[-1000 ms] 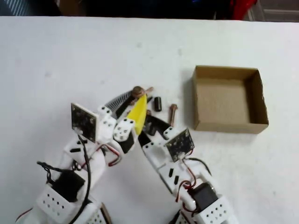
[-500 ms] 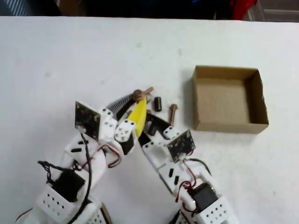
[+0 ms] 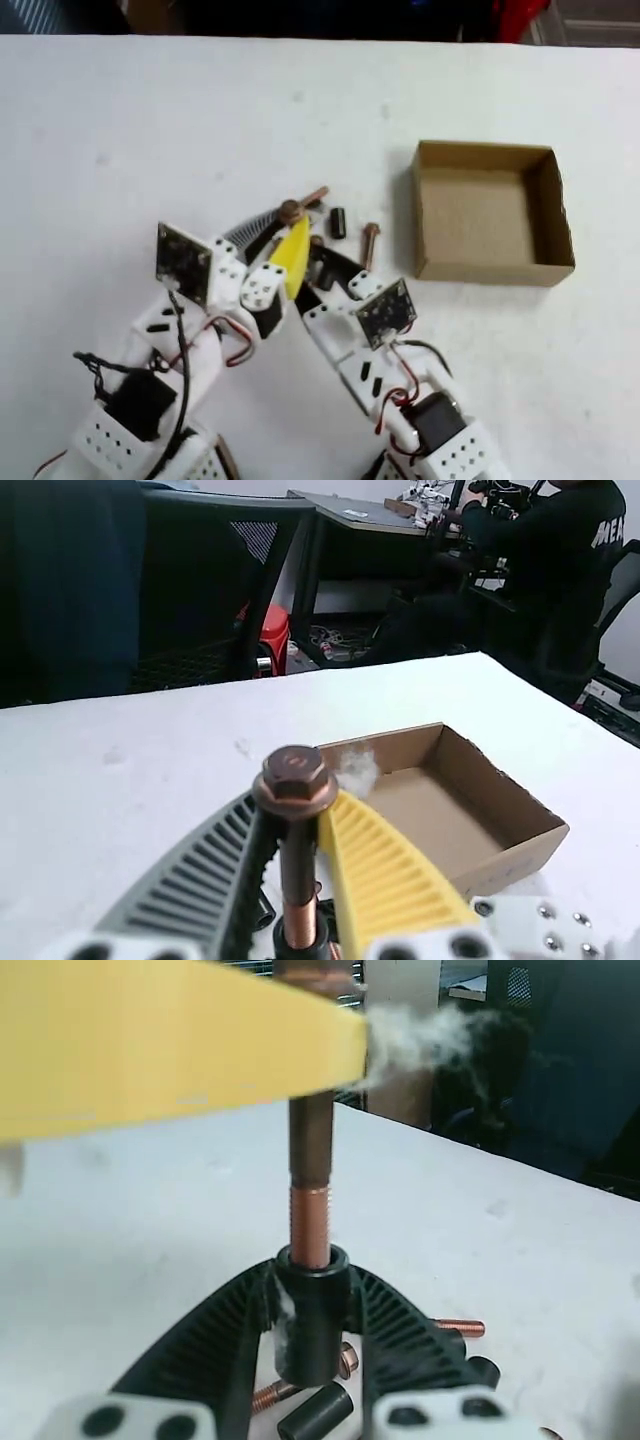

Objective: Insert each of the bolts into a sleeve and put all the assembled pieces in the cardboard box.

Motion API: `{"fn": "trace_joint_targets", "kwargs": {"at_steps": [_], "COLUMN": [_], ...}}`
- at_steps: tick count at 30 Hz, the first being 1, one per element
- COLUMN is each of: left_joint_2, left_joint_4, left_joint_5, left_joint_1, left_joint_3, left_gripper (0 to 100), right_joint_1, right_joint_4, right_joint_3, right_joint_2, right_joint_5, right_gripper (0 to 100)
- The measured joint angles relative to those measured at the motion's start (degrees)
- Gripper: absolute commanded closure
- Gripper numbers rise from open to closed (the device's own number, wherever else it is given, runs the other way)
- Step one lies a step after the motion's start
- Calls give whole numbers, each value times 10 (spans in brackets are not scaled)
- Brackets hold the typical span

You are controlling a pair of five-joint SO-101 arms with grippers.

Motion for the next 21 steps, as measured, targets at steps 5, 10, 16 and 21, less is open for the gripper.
{"fn": "trace_joint_targets", "kwargs": {"at_steps": [5,10,16,21], "left_joint_2": [0,0,-1,-1], "left_joint_4": [0,0,0,0], "left_joint_5": [1,1,2,2], "left_joint_1": [3,4,5,5], "left_joint_3": [36,66,89,89], "left_gripper": [977,977,975,828], "right_joint_1": [0,0,0,0], "right_joint_4": [0,0,0,0], "right_joint_3": [0,0,0,0], "right_joint_2": [0,1,1,1], "right_joint_5": [0,-1,-1,-1], "right_gripper": [981,981,981,981]}}
